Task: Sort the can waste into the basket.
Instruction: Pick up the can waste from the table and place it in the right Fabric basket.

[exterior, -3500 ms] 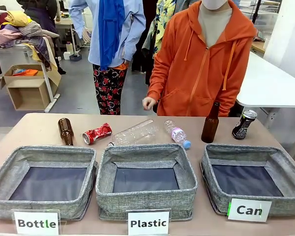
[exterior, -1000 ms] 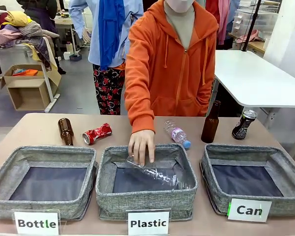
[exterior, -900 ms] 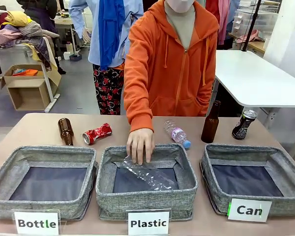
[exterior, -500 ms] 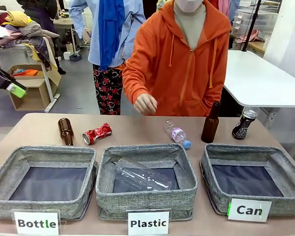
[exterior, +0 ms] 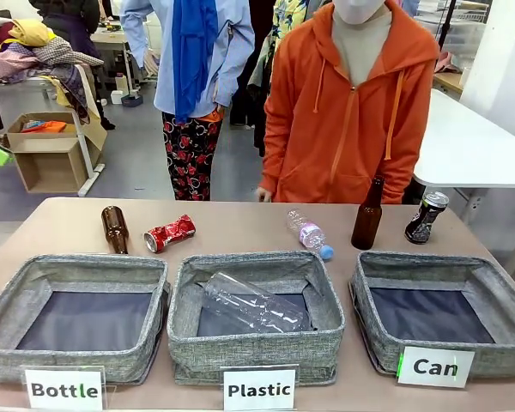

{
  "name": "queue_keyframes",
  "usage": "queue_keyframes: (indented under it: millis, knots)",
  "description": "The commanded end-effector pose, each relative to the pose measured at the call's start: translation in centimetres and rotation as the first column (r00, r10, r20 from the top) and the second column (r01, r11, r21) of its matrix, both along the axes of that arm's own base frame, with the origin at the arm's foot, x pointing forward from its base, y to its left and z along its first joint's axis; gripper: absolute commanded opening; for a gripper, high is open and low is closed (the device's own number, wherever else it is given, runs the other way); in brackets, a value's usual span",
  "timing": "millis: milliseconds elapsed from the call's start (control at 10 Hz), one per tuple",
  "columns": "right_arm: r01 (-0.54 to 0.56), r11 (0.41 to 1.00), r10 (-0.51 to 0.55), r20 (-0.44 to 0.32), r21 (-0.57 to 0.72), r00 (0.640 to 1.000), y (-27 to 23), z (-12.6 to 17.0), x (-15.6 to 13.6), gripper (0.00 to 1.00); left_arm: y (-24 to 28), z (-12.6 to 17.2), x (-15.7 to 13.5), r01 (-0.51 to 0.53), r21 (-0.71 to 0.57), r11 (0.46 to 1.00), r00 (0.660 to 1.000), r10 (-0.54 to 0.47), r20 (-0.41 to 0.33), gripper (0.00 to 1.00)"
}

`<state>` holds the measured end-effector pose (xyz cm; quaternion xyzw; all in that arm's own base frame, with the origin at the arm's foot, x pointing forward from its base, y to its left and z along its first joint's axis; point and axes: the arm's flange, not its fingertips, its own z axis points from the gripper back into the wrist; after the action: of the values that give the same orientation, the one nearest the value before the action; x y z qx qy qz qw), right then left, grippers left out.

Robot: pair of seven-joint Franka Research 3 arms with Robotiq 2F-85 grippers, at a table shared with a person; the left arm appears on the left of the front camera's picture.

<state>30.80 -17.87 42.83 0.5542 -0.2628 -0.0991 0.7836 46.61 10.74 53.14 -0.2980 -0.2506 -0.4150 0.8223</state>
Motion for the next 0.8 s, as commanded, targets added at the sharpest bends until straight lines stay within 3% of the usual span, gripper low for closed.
queue_keyframes:
  millis: [0,500,700]
  knots:
    - [-0.004,1.0,0.004,0.016,0.002,1.0,-0.2,0.3,0.1,1.0,-4.6,-1.2,1.3,0.008,0.083,0.997,0.998,-0.013,0.06,1.0]
    - [-0.004,1.0,0.004,0.016,0.002,1.0,-0.2,0.3,0.1,1.0,-15.4,-7.7,6.9,0.183,0.322,0.929,0.977,-0.209,0.048,1.0]
    - [-0.004,1.0,0.004,0.016,0.002,1.0,-0.2,0.3,0.1,1.0,-18.6,-12.1,9.9,0.176,0.411,0.895,0.975,-0.216,0.053,1.0]
